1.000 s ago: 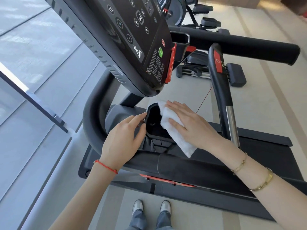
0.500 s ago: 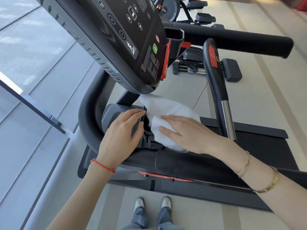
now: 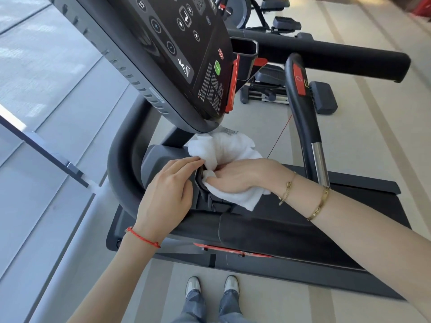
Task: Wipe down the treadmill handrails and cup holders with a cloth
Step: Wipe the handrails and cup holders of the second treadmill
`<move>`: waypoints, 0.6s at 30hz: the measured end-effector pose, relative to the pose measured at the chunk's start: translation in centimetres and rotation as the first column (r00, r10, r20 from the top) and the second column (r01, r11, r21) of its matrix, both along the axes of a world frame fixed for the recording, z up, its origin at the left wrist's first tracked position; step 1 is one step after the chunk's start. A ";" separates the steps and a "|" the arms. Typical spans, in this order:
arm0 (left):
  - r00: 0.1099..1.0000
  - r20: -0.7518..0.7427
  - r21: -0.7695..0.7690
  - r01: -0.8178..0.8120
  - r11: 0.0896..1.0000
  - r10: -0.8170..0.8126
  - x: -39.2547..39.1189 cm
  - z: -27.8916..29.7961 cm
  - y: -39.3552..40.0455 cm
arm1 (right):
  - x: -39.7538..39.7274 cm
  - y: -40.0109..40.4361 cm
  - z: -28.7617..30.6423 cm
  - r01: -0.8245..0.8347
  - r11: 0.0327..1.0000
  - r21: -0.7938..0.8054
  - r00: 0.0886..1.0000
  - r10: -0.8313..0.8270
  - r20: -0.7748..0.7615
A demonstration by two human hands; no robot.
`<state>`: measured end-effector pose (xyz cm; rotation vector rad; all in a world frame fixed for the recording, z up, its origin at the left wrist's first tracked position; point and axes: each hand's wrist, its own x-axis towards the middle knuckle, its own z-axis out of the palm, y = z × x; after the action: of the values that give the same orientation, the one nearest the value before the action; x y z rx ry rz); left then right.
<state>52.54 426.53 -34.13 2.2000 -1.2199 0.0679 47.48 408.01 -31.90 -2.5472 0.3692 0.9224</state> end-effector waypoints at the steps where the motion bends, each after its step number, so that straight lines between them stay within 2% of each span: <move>1: 1.000 0.002 0.003 0.000 1.000 0.000 0.0 0.0 0.0 | 0.0 0.0 0.1 -0.001 1.000 -0.029 1.000 0.001 0.008; 5: 1.000 -0.001 0.015 -0.007 1.000 0.007 0.0 0.0 0.0 | 0.2 0.0 0.3 0.027 0.998 -0.063 0.995 -0.033 -0.095; 7: 1.000 0.000 0.021 -0.002 1.000 0.002 0.0 0.1 0.0 | -0.3 -0.1 0.5 -0.012 0.994 -0.106 0.994 0.000 -0.109; 10: 1.000 0.001 0.027 0.004 1.000 -0.004 0.0 0.1 0.1 | -1.5 0.1 1.2 -0.122 0.976 -0.179 0.992 0.127 0.020; 14: 1.000 -0.013 0.021 0.004 1.000 -0.004 -0.1 0.3 0.1 | -3.5 0.6 1.4 -0.094 0.977 -0.193 0.964 0.138 0.229; 18: 1.000 0.004 0.002 -0.007 1.000 0.007 -0.1 0.3 0.2 | -7.5 -0.1 1.0 -0.075 0.988 -0.138 0.881 0.131 0.456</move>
<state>52.45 426.70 -33.88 2.2074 -1.2146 0.0733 39.98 407.90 -30.93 -2.8070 0.1447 0.3013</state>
